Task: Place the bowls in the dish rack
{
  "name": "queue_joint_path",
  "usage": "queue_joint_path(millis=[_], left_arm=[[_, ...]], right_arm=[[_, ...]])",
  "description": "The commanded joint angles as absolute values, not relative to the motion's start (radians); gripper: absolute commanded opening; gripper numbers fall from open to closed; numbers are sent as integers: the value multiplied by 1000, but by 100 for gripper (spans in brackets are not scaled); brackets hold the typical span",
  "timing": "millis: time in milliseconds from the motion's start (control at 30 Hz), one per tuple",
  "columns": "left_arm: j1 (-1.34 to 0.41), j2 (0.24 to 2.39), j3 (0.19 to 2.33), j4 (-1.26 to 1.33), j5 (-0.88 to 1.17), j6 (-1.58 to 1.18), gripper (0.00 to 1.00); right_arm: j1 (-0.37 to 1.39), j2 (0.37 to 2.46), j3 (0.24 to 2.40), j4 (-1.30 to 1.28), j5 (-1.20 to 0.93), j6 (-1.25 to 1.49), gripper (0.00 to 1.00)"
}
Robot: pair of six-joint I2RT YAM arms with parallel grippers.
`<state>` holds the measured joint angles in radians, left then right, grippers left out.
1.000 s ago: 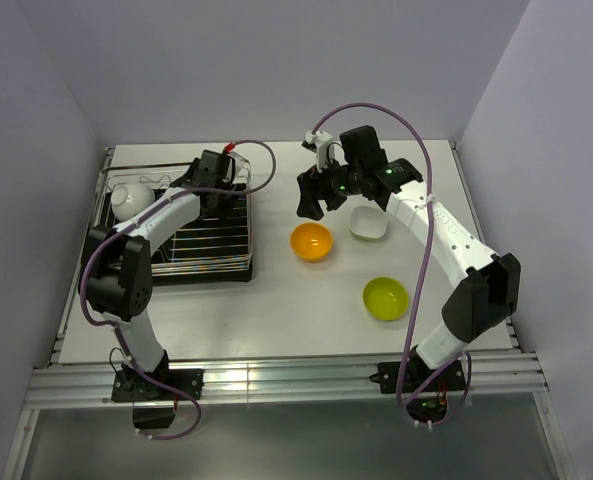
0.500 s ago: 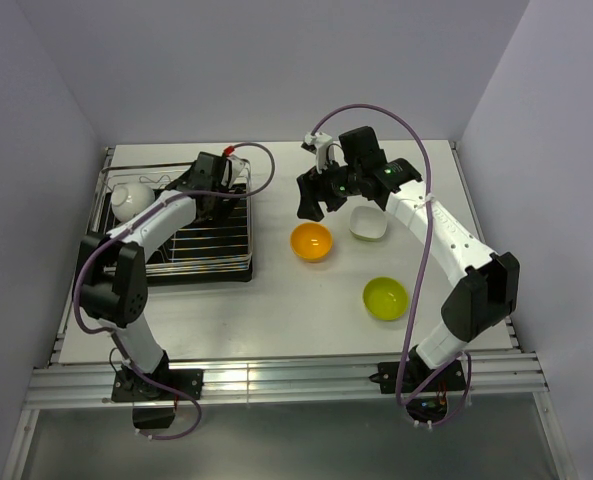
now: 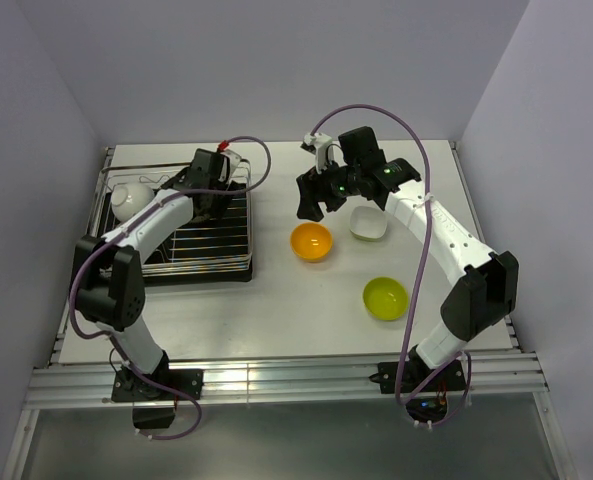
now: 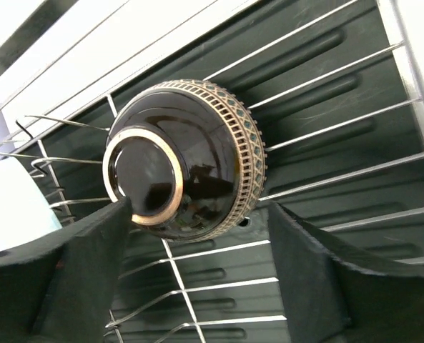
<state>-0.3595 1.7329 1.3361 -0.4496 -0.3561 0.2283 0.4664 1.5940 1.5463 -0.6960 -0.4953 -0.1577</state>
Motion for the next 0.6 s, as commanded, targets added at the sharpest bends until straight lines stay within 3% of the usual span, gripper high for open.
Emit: queue_joint_path(millis=[0, 267, 567], left_arm=[[-360, 1631, 1400, -471, -269, 172, 78], [-376, 1667, 1425, -583, -175, 97, 47], [-371, 1799, 1420, -589, -190, 86, 40]], right_arm=[[453, 1559, 1552, -683, -502, -158, 80], [396, 1551, 1532, -686, -552, -133, 79], [365, 1543, 1526, -698, -572, -114, 78]])
